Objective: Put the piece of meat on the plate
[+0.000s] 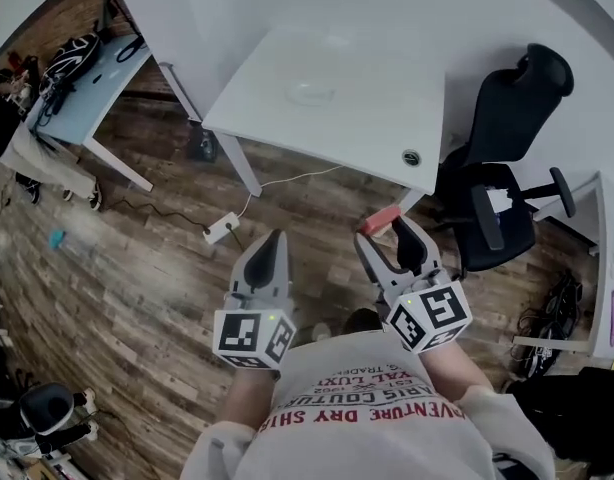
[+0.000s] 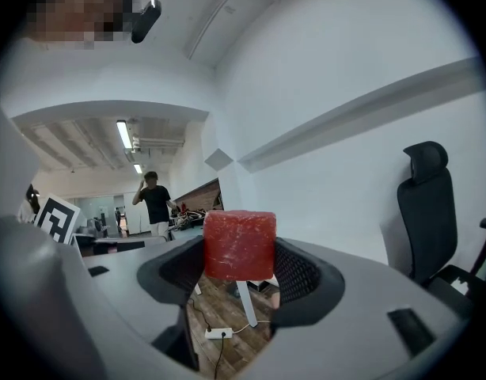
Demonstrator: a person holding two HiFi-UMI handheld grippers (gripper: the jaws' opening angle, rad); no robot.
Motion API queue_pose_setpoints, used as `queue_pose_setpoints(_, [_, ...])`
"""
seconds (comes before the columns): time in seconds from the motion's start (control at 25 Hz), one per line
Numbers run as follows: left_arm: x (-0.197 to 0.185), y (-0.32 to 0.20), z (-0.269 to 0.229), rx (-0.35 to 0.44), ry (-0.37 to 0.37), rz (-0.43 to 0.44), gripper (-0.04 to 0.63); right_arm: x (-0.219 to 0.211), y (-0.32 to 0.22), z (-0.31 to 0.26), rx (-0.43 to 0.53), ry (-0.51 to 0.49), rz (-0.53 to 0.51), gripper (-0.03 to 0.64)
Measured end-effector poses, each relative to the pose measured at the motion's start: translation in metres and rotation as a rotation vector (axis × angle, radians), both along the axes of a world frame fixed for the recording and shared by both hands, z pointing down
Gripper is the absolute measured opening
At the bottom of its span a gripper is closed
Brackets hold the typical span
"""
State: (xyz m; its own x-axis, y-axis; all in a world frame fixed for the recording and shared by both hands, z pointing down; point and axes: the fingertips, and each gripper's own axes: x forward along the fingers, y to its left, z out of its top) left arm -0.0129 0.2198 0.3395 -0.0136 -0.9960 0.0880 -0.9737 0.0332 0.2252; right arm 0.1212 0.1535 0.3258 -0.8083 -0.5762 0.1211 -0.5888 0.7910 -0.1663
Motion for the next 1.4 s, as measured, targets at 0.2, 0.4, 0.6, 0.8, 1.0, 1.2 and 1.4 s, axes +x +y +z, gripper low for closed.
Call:
queue_pose_setpoints(0.2, [-0.021,-0.035,0.017,-0.035,0.012,-0.020,0.005,-0.029,-0.038,0.012,-0.029,0.012,-0.030,0.278])
queue_pose_setpoints(0.4, [-0.040,-0.077,0.023,-0.049,0.010,-0.067,0.005,-0.049,-0.088,0.021,-0.051,0.010,-0.079,0.278])
queue_pose_setpoints(0.6, [-0.062,-0.143,0.013,-0.034,0.006,-0.125,0.005,-0.076,-0.162,0.015,-0.055,-0.015,-0.132,0.278])
queue_pose_setpoints(0.8, [-0.070,-0.218,0.001,-0.013,0.010,-0.157,0.005,-0.087,-0.238,0.008,-0.045,-0.009,-0.179,0.278])
queue_pose_setpoints(1.0, [-0.076,-0.291,0.002,-0.026,-0.004,-0.164,0.005,-0.096,-0.311,0.010,-0.054,-0.005,-0.195,0.278])
queue_pose_setpoints(1.2, [-0.084,-0.338,0.006,-0.056,-0.010,-0.173,0.005,-0.103,-0.361,0.019,-0.093,-0.005,-0.191,0.278])
queue_pose_setpoints(1.4, [-0.097,-0.367,0.017,-0.092,-0.013,-0.164,0.005,-0.111,-0.390,0.035,-0.138,0.004,-0.168,0.278])
